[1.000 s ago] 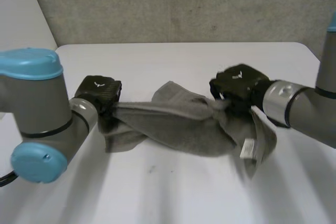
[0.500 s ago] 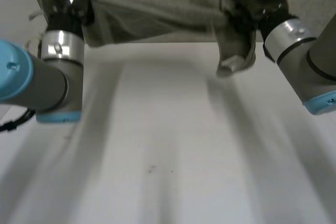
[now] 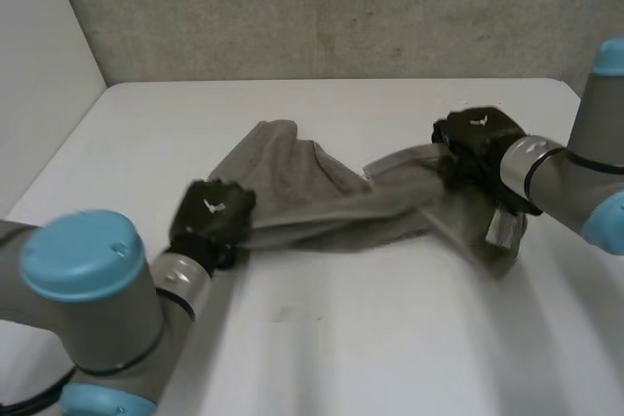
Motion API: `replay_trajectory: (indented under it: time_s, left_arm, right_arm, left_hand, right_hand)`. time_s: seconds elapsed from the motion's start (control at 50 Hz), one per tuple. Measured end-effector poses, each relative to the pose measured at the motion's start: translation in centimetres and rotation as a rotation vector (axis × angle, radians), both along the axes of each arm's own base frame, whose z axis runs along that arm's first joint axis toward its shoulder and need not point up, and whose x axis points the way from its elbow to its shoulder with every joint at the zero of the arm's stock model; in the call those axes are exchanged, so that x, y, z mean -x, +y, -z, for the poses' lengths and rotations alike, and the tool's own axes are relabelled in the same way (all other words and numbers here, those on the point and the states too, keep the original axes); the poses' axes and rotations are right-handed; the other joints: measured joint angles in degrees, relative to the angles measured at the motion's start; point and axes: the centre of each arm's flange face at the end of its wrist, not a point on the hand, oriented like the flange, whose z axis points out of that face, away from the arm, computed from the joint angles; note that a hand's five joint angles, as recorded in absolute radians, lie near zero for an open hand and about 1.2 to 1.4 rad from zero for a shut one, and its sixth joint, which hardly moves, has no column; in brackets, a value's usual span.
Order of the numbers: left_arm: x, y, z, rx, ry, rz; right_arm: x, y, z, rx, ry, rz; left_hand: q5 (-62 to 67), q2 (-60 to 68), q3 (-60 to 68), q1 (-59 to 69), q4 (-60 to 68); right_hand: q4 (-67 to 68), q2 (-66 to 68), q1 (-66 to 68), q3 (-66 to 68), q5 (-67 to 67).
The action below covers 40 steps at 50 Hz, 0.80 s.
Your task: Fold the towel.
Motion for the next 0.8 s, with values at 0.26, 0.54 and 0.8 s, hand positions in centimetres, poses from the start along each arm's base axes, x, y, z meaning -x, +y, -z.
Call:
replay_trajectory:
  time_s: [0.26,0.54,0.8]
  left_arm:
    - [1.7,0.4,0.0,0.015,0.005,0.045]
    - [1.6,-2.3,-6.6,0.169,0.108,0.001]
    - [1.7,-2.0,-8.1,0.163,0.114,0.009]
  right_arm:
    - [3.3,-1.4,-0.9,0.037,0.058,0.174]
    - [4.7,5.5,-3.4,0.006,0.019,0.113]
    - [4.5,11.1,-0.4,-0.17,0.011,-0.043]
  left_hand:
    - [0.0,0.0,0.0,0.0,0.0]
    - [0.0,0.0,0.0,0.0,0.0]
    - [0.0,0.0,0.0,0.0,0.0]
  right_hand:
    - [-31.8,-31.0,-30.1,-32.8,-31.3]
    - [-19.5,-19.5,-17.5,-19.6,-20.3]
    - [-24.7,-24.2,-23.4,-24.7,-24.9]
